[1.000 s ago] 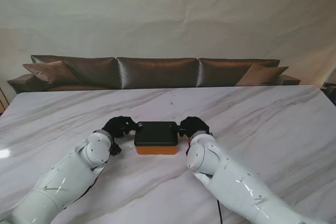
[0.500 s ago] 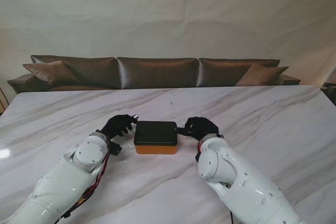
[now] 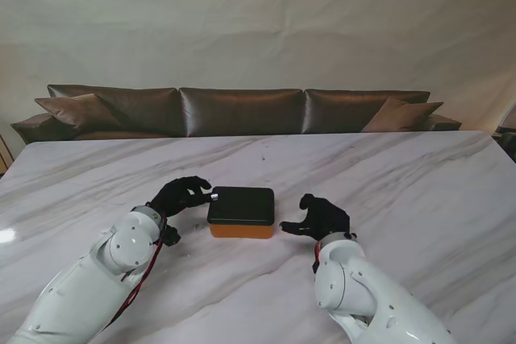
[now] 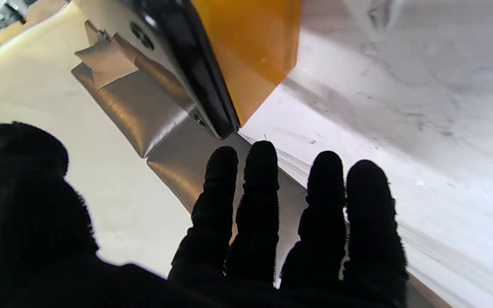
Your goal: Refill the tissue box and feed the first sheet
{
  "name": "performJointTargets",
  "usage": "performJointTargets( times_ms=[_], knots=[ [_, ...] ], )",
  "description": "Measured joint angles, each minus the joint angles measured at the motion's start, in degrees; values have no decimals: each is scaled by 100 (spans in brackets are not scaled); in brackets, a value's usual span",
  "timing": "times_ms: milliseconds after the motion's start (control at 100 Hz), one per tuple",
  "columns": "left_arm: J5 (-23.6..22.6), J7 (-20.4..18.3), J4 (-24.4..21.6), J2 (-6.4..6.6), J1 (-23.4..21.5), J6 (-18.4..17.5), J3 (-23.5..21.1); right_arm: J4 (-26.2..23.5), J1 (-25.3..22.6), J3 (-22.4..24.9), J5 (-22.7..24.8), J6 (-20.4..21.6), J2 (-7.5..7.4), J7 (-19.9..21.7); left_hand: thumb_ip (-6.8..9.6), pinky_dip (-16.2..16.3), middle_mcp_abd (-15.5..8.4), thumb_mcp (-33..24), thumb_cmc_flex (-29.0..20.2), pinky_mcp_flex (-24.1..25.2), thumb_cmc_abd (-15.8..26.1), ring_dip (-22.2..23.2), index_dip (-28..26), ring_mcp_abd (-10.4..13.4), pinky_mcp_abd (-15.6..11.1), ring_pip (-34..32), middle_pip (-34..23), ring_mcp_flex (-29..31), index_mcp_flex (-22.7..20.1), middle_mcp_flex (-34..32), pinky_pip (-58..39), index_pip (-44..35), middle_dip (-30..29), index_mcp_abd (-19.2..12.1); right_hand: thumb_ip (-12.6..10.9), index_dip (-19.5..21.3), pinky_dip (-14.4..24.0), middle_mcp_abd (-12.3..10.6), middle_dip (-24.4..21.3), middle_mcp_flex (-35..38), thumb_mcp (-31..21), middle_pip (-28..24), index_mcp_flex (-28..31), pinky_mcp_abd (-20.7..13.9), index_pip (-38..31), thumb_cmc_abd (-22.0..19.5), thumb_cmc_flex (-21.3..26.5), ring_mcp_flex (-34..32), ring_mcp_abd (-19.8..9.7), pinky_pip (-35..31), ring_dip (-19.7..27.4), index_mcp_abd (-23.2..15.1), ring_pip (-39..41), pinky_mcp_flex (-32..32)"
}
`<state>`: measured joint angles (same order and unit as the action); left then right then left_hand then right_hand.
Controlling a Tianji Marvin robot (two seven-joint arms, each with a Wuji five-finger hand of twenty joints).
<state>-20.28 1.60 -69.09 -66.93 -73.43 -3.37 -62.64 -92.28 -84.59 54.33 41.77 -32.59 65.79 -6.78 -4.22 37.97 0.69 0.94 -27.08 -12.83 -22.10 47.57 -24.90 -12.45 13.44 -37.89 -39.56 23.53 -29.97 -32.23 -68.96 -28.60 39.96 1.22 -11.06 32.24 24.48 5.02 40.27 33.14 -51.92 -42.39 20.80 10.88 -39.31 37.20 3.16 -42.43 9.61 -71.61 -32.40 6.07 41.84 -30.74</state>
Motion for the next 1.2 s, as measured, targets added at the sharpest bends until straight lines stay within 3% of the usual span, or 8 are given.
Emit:
performJointTargets(
  times_ms=[230,260,300,380,470,820,870,1200],
  knots=[
    [-1380,15,-586,247,-370,259,-21,-63,-170,12,171,105,-46,-51,0,-11,-185,-149,-593,763,-729,-148,68,170,-87,290,248,-628,980,946,-106,-90,-533,185,226,-123,21,73,-338,-594,53,133,-393,-127,55,5,22,349,-28,220,23,230,-148,166],
    [-1399,26,-630,266,-401,340,-6,-61,-173,5,172,119,-49,-54,0,2,-185,-1522,-166,822,-1062,-199,148,171,-87,292,245,-628,1055,946,-114,-197,-642,197,347,-168,66,76,-397,-595,108,135,-393,-127,55,5,23,344,-28,266,56,232,-150,177],
    [-1407,27,-691,288,-441,466,13,-58,-171,-10,172,140,-55,-50,-181,3,-185,-3267,518,885,-1506,-202,206,171,-87,292,244,-628,1069,947,-114,-197,-666,247,516,-207,88,79,-477,-648,127,137,-393,-127,55,5,23,344,-28,270,63,233,-169,195],
    [-1583,-36,-819,329,-527,659,29,-10,-132,-82,168,196,-70,-37,-325,3,-186,-4302,873,909,-1708,-202,208,172,-85,292,245,-628,1069,946,-122,-197,-671,253,712,-252,138,83,-478,-651,184,137,-392,-128,55,5,23,344,-29,277,65,237,-177,210],
    [-1898,-130,-953,373,-630,767,47,121,-29,-207,156,259,-73,-37,-378,3,-186,-4418,948,912,-1708,-203,209,172,-82,292,243,-628,1069,946,-146,-249,-672,257,832,-260,142,83,-479,-651,184,137,-381,-128,55,5,24,344,-29,277,65,238,-178,210],
    [-1780,-184,-842,418,-658,894,430,462,279,-555,-9,246,-35,-43,-379,3,-186,-4418,956,905,-1709,-214,217,173,-81,292,241,-628,1069,947,-205,-256,-685,260,768,-294,199,83,-479,-628,160,88,-220,-128,-8,5,25,343,-34,280,65,239,-178,210],
    [-1761,-144,-768,418,-619,901,494,485,299,-582,-55,245,-24,-44,-380,3,-185,-4418,956,899,-1709,-58,226,376,-79,161,235,-814,1069,947,-205,-256,-687,308,763,-304,201,83,-479,-565,139,18,-172,-128,7,5,25,341,-33,280,65,239,-178,199],
    [-1264,295,-14,272,-23,859,950,769,532,-844,-286,237,59,-91,-380,5,-148,-4416,958,881,-1709,615,276,540,-77,-1099,230,-809,1064,946,-205,-257,-695,315,625,-309,204,84,-479,-495,113,-57,-35,-129,-24,5,25,272,-41,280,6,239,-139,131]
  ],
)
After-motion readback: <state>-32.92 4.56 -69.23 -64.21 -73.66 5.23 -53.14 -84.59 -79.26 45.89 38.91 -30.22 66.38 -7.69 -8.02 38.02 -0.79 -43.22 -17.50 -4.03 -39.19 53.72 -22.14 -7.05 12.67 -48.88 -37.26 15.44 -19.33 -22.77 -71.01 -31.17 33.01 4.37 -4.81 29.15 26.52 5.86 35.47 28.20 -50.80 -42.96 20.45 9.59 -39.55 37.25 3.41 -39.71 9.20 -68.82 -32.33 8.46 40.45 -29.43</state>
